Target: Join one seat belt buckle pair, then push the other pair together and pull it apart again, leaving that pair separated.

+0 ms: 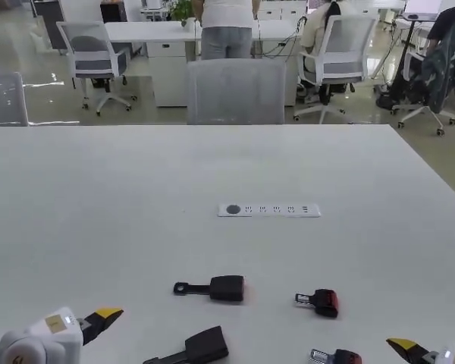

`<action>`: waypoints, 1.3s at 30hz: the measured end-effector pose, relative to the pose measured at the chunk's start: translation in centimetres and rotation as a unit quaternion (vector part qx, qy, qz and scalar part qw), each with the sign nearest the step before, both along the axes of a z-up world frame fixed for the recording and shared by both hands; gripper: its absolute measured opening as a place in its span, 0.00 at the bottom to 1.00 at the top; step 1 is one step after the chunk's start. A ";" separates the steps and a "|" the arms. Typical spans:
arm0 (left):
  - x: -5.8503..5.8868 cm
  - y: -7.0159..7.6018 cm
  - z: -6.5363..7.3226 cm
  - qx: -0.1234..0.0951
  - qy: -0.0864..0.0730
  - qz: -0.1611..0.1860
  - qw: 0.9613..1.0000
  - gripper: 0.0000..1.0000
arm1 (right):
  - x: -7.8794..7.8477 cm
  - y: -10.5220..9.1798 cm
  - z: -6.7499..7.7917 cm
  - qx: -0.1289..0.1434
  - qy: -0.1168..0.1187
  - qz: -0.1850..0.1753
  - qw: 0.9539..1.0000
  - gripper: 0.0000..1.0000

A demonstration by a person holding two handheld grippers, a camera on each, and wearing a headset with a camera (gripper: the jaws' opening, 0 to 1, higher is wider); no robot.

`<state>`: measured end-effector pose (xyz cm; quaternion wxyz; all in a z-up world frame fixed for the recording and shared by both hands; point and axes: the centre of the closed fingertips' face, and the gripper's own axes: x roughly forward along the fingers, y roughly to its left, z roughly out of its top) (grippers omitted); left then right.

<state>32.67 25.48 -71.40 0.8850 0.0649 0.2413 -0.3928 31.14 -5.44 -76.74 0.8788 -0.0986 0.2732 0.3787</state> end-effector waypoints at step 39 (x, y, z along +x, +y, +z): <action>4.7 -3.9 -6.5 0.051 0.054 -0.056 0.996 0.90 | 3.5 -0.7 -4.6 -0.038 0.051 0.043 0.997 0.86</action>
